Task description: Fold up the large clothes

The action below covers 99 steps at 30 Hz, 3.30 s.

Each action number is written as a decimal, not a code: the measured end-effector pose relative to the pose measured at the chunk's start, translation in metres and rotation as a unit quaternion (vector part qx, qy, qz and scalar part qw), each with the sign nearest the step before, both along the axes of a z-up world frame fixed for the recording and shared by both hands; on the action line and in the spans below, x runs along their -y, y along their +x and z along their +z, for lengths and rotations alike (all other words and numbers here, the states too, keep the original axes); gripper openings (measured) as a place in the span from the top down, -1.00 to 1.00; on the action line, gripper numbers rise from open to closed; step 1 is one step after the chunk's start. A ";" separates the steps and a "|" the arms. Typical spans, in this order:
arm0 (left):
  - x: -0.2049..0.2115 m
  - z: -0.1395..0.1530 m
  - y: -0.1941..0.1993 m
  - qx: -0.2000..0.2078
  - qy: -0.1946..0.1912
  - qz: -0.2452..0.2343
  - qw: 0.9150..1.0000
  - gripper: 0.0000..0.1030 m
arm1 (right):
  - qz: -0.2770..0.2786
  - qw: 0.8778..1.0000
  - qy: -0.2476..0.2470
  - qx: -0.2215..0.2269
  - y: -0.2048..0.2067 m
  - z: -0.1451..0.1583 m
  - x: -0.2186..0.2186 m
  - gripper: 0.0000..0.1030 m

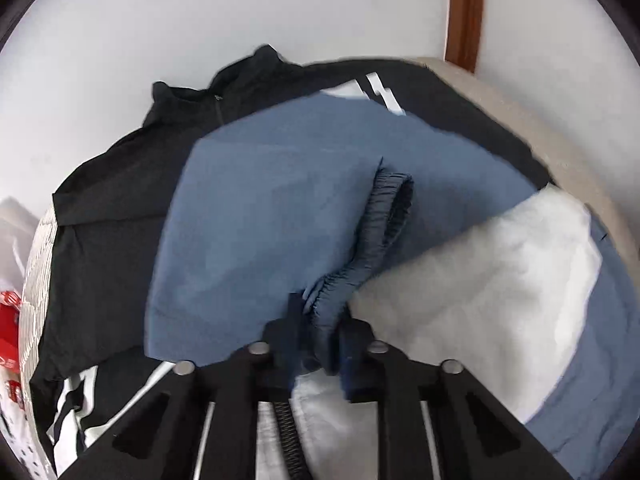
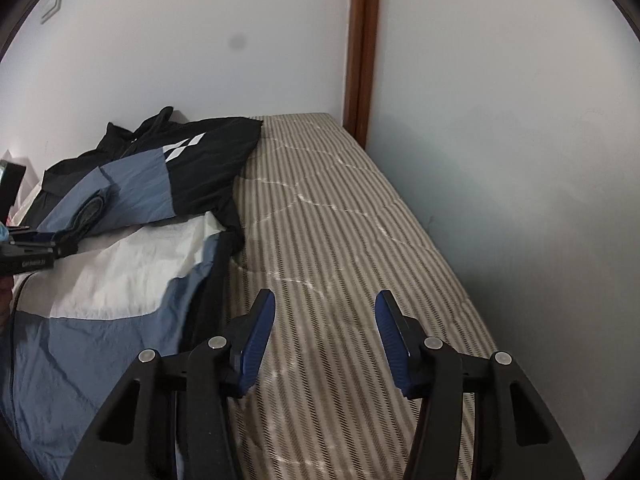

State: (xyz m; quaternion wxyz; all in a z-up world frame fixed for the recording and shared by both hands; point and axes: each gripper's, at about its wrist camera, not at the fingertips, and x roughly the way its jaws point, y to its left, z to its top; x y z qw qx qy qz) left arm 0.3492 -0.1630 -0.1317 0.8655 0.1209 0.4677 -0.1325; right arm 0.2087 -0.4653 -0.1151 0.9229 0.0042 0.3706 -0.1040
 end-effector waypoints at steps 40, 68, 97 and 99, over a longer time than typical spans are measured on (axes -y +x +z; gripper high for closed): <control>-0.225 0.038 0.008 0.041 -0.071 0.184 0.979 0.50 | 0.073 0.996 -0.035 -0.031 0.124 0.007 -0.105 -0.17; -0.287 0.012 -0.181 0.024 -0.108 0.197 0.974 -0.21 | 0.022 0.998 0.038 -0.053 -0.061 -0.038 -0.061 -0.34; -0.267 -0.012 -0.219 0.033 -0.098 0.215 0.971 0.85 | 0.078 0.995 0.037 -0.041 -0.067 -0.057 -0.108 0.82; -0.270 -0.004 -0.228 0.052 -0.104 0.219 0.969 0.88 | 0.078 0.995 0.051 -0.023 -0.076 -0.049 -0.104 0.86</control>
